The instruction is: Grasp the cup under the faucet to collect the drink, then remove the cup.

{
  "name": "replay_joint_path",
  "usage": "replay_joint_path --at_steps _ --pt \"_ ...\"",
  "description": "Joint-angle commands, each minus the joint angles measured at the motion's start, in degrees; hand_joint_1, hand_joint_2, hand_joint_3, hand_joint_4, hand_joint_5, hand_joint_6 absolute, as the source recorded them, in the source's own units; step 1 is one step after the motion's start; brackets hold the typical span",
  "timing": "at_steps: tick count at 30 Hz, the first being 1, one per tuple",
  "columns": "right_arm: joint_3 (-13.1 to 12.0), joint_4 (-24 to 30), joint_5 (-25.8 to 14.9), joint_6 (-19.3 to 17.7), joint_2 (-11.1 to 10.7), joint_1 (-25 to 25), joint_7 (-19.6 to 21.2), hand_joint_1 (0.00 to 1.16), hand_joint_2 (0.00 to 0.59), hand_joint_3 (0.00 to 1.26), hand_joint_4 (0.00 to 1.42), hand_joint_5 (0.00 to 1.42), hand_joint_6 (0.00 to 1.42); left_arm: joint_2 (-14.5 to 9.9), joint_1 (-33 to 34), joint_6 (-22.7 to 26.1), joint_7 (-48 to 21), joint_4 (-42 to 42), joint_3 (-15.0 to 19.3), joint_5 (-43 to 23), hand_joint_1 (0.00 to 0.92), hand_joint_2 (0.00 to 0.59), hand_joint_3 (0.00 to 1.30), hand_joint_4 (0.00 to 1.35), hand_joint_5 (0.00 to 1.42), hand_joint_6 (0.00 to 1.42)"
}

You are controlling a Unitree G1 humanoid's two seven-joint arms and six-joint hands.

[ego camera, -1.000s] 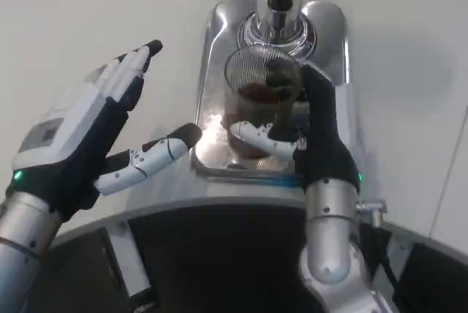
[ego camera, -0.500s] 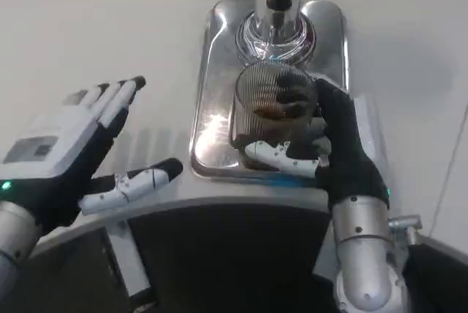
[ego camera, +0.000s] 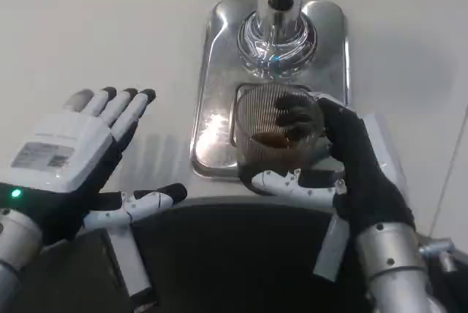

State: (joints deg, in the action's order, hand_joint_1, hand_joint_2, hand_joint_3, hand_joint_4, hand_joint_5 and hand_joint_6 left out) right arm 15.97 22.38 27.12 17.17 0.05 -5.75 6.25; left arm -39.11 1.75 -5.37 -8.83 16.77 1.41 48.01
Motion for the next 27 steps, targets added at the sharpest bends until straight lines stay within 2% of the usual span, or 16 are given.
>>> replay_joint_path --at_steps 1,11,14,16,19,27 --pt "0.2 5.6 -0.8 -0.4 -0.8 2.4 -3.0 1.16 0.219 0.74 0.76 0.87 1.1 -0.3 -2.4 -0.7 0.9 2.1 -0.2 1.6 0.0 0.15 0.0 0.0 0.0 0.0" --pt "1.7 13.9 -1.2 -0.7 -2.6 10.6 -8.1 1.16 0.219 0.74 0.76 0.87 1.1 -0.4 -4.2 -2.0 0.6 4.9 0.3 2.3 0.0 0.149 0.0 0.0 0.0 0.0" --pt "2.1 16.0 -1.6 -0.7 -3.7 12.3 -10.3 1.16 0.219 0.74 0.76 0.87 1.1 -0.8 -5.1 -2.7 0.2 5.7 0.5 2.5 0.0 0.149 0.0 0.0 0.0 0.0" --pt "2.1 17.6 -2.0 -1.0 -5.2 13.4 -12.4 1.16 0.219 0.74 0.76 0.87 1.1 -0.8 -6.0 -3.2 0.1 6.7 0.6 2.5 0.0 0.149 0.0 0.0 0.0 0.0" --pt "1.8 18.4 -2.6 -1.1 -6.4 14.1 -13.8 1.16 0.219 0.74 0.76 0.87 1.1 -0.6 -7.1 -3.8 0.1 7.9 0.4 2.8 0.0 0.15 0.0 0.0 0.0 0.0" --pt "0.8 19.3 -4.3 -1.2 -7.4 15.1 -15.1 1.16 0.218 0.74 0.76 0.87 1.09 -0.3 -8.2 -4.4 -1.2 9.2 -0.7 3.7 0.0 0.15 0.0 0.0 0.0 0.0"
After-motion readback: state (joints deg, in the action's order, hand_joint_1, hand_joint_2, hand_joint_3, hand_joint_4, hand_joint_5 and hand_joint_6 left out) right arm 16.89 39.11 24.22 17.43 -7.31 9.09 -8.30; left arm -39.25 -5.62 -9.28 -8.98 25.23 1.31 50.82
